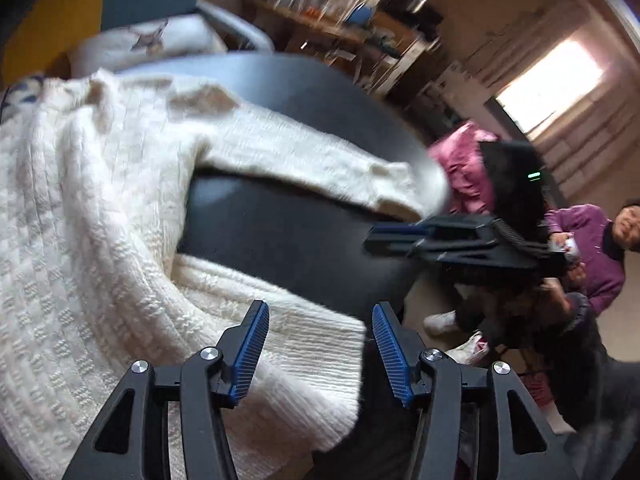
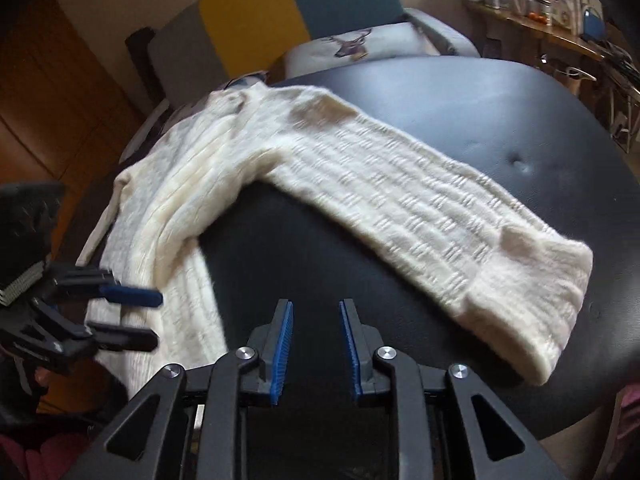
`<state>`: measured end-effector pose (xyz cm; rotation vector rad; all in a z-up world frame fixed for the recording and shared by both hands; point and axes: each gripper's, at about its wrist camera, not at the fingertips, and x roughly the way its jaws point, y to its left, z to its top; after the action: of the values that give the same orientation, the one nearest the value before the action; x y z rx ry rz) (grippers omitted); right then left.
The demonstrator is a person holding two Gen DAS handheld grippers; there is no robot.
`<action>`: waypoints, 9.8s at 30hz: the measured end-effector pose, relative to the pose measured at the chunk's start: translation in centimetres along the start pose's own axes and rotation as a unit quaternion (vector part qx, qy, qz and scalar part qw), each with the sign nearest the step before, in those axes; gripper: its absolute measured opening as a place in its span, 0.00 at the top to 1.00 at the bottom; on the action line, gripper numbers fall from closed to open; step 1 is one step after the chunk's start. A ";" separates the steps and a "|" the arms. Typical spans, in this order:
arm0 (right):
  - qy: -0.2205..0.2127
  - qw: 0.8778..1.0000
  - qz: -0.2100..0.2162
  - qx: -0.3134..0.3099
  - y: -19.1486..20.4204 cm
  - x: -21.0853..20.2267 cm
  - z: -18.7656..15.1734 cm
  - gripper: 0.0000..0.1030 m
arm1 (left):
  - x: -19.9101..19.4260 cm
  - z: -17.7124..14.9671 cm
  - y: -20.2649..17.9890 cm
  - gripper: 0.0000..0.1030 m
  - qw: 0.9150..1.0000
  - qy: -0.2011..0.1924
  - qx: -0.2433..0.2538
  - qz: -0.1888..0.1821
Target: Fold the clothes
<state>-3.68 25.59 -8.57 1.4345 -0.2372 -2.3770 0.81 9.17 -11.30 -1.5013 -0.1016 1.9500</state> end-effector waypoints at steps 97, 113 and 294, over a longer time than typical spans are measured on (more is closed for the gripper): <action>0.055 0.968 0.138 -0.202 26.1 15.8 6.7 0.71 | -27.2 -33.1 35.3 0.40 0.779 -0.282 -0.486 0.279; 0.045 0.978 0.067 -0.194 27.0 25.0 14.1 0.71 | -33.4 -28.4 39.2 0.90 0.744 -0.305 -0.442 0.397; -0.114 0.972 -0.177 0.101 -9.8 -6.7 -8.7 0.44 | -2.4 5.3 9.1 0.47 0.982 -0.147 -0.104 0.057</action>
<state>4.76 37.58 -10.33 1.3823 -0.3104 -2.8872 -7.74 2.54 -11.54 -1.3607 -0.3664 2.3038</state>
